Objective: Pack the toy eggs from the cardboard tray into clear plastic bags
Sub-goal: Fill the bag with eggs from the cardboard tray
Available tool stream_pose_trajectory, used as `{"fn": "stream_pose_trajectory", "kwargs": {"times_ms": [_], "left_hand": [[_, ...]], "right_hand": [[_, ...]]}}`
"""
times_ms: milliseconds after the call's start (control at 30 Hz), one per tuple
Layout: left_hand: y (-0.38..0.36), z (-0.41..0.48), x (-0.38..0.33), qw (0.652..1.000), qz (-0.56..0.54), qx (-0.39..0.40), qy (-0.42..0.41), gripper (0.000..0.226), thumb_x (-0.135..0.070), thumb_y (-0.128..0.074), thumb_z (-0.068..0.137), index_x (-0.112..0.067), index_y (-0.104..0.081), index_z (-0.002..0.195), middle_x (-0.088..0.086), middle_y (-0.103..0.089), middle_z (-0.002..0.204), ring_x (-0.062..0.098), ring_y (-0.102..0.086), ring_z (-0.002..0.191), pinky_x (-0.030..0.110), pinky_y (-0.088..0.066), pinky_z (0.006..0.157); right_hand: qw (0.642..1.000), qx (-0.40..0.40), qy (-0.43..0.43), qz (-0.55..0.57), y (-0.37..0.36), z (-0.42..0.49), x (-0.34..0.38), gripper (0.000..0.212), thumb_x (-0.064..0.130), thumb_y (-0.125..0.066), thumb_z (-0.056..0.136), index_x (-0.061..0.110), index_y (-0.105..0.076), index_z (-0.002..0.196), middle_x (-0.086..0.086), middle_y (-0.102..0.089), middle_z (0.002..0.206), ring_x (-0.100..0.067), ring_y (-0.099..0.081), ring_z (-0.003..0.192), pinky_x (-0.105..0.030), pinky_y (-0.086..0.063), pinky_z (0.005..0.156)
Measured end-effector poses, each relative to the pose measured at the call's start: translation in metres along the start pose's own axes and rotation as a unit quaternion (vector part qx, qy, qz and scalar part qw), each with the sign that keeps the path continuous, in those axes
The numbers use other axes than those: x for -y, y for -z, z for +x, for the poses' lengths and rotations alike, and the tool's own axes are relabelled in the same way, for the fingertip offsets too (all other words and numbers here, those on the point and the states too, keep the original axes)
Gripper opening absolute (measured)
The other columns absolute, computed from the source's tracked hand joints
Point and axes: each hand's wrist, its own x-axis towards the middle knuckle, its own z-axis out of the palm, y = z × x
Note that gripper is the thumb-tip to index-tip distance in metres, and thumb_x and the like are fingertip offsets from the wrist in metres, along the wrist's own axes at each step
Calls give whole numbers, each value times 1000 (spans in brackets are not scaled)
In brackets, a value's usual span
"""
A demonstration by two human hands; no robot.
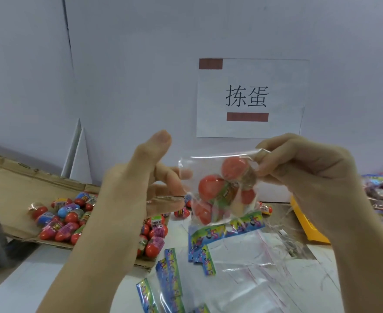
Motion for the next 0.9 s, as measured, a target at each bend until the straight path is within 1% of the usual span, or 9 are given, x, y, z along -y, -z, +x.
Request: {"fn": "stream_pose_trajectory", "kwargs": {"times_ms": [100,233,267,300,333,433,567,733,900], "left_hand": [[-1,-5,-1,1000,17,8,-10,40,-58,-66,43,-19,-62,36,1,-76,77,15,-73,66,35,-54,66],[3,2,1,998,-9,51,-21,28,-30,-68,42,-10,-59,57,7,-76,80,21,-69,54,35,-61,58],[5,2,3,997,-6,81,-17,10,-15,-57,73,-9,-60,66,8,-76,83,22,-68,55,37,-62,62],[5,5,3,993,25,113,4,48,-11,-47,29,-9,-67,73,6,-75,87,22,-69,60,35,-60,64],[4,6,9,990,36,135,-13,30,-11,-74,49,-14,-75,78,6,-76,89,21,-71,65,32,-60,64],[-2,3,18,995,0,76,-65,24,-37,-79,54,-29,-80,77,4,-77,80,16,-73,62,27,-59,53],[-7,7,23,996,-44,-19,-70,16,-30,-67,66,-31,-80,75,1,-76,73,12,-70,54,21,-52,42],[-5,8,24,996,-55,-21,-62,14,-27,-69,63,-29,-79,72,1,-77,82,17,-72,58,29,-57,45],[0,11,23,994,-66,-42,-83,10,-29,-71,56,-25,-78,63,3,-76,75,15,-72,59,21,-54,48]], "right_hand": [[1000,-20,-15,-12,-1,0,1,24,4,-65,75,24,-76,66,8,-68,82,-9,-68,78,-18,-53,69],[999,-37,-34,18,-4,1,4,21,11,-64,76,27,-75,68,9,-71,78,-7,-70,77,-20,-56,68],[997,-53,-41,26,-5,1,2,21,11,-65,77,27,-74,69,8,-71,75,-8,-70,75,-22,-56,67],[995,-71,-55,33,-6,2,2,20,10,-67,76,28,-74,70,6,-71,73,-9,-70,73,-23,-57,66],[993,-82,-68,42,-6,2,1,19,10,-71,75,28,-75,74,4,-70,72,-11,-70,72,-24,-57,64],[981,-93,-127,109,-10,3,0,39,20,-77,64,33,-74,100,-3,-70,73,-15,-71,69,-29,-57,59],[953,-104,-215,185,-17,4,-4,72,29,-80,56,28,-60,126,-8,-73,83,-21,-71,69,-29,-57,57],[946,-103,-249,178,-24,6,-9,33,24,-81,56,18,-78,88,-8,-74,81,-16,-68,62,-22,-54,53],[939,-133,-251,192,-26,5,-12,26,18,-77,53,14,-79,78,-8,-73,72,-12,-63,51,-20,-52,48]]}}
